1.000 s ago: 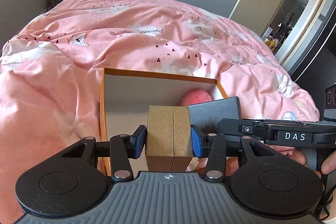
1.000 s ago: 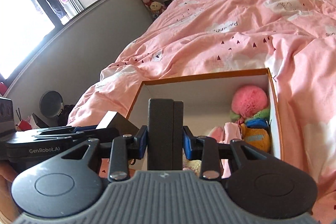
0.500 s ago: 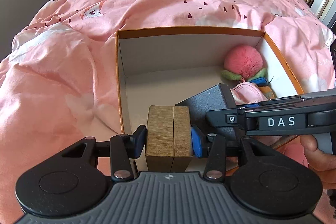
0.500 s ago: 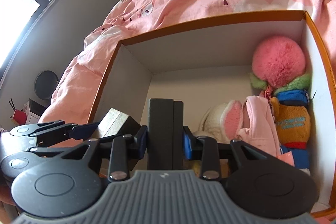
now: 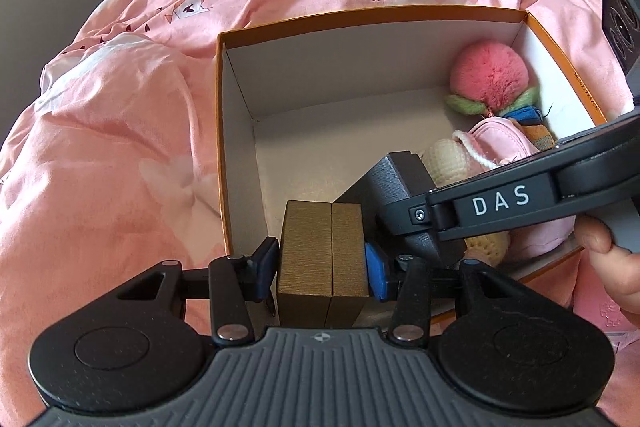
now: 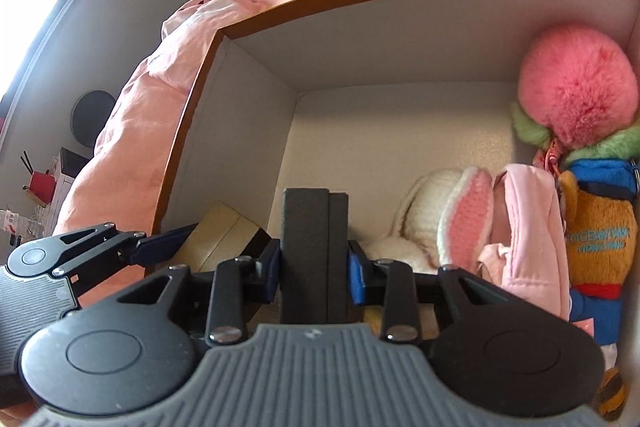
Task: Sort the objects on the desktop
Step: 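Lower and release tan box in orange box while right tool releases gray box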
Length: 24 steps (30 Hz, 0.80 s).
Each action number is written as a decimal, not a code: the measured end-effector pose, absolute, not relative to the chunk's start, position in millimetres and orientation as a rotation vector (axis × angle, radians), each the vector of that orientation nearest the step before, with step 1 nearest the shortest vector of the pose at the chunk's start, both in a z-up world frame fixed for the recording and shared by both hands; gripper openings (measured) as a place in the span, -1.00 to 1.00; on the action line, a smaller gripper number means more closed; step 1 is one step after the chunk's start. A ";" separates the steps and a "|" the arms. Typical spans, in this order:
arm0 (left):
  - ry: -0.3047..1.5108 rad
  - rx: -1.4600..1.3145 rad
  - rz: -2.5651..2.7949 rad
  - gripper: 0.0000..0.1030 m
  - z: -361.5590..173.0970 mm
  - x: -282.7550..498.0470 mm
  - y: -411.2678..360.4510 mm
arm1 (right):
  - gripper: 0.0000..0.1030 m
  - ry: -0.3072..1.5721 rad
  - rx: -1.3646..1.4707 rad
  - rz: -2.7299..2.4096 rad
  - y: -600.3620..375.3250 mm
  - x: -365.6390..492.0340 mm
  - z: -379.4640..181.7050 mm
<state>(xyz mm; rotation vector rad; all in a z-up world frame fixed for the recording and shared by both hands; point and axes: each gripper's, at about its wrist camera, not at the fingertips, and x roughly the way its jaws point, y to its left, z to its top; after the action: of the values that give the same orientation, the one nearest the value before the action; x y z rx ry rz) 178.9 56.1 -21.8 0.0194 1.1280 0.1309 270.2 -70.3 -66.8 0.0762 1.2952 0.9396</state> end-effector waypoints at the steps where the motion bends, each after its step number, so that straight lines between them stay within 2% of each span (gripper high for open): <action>1: 1.126 0.016 0.125 0.07 -21.2 178.6 56.4 | -0.29 1.300 0.073 0.941 -69.5 270.6 -66.6; 14: 1.105 -0.037 0.024 0.15 -8.9 166.3 64.5 | -0.29 1.311 -0.005 0.922 -53.9 269.5 -61.6; 24: 0.913 -0.176 0.067 0.13 32.8 142.6 112.4 | -0.29 1.359 -0.048 0.862 -39.4 263.1 -62.6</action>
<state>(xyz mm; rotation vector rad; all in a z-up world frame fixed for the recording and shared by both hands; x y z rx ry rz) 142.6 112.4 32.8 -0.1763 0.9133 0.0669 263.1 -39.4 -62.6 -0.0476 1.3591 0.8618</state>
